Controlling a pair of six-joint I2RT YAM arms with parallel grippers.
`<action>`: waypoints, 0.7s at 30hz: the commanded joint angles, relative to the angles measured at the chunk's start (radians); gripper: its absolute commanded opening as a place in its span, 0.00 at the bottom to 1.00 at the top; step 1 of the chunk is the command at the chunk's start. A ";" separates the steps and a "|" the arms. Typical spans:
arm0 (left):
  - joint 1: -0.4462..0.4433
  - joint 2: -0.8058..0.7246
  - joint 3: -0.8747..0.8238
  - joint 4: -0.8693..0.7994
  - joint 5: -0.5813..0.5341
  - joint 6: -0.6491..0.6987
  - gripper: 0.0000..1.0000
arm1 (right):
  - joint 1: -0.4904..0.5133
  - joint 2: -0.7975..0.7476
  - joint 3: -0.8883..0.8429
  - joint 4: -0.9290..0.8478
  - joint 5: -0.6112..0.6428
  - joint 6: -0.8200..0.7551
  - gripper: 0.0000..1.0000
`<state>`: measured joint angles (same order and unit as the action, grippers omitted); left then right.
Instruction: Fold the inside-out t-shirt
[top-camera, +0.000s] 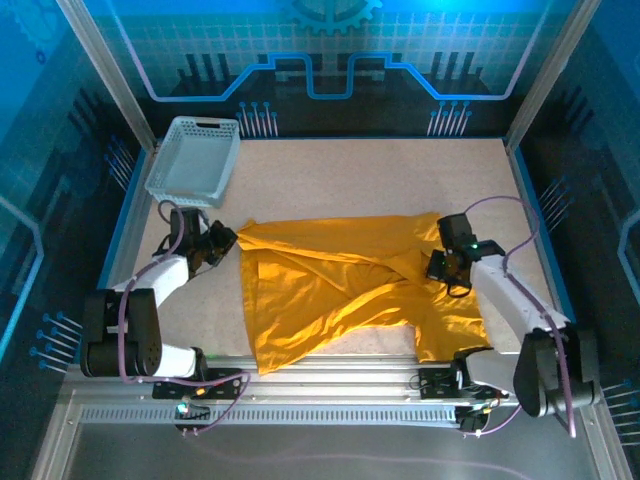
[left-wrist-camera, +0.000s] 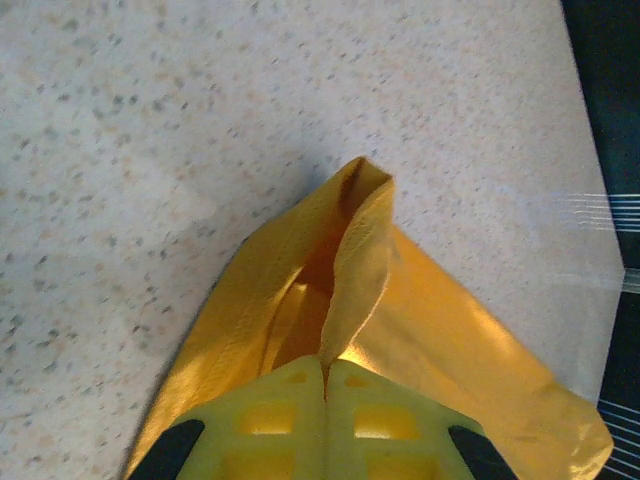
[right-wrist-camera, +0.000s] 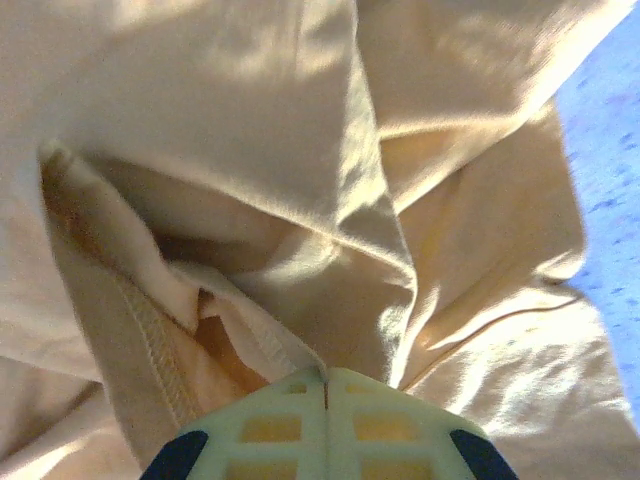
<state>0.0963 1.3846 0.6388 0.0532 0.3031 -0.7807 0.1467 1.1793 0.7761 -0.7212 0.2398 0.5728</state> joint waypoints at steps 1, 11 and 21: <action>0.011 -0.028 0.075 -0.033 -0.011 0.010 0.00 | -0.053 -0.051 0.113 -0.055 0.041 -0.049 0.01; 0.012 0.074 0.325 -0.085 0.001 0.029 0.00 | -0.173 0.117 0.557 0.045 -0.055 -0.154 0.01; 0.031 0.248 0.564 -0.131 0.080 0.049 0.00 | -0.193 0.354 0.924 0.084 -0.130 -0.220 0.01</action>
<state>0.1093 1.6039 1.1145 -0.0490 0.3382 -0.7677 -0.0326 1.5166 1.5955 -0.6662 0.1417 0.3931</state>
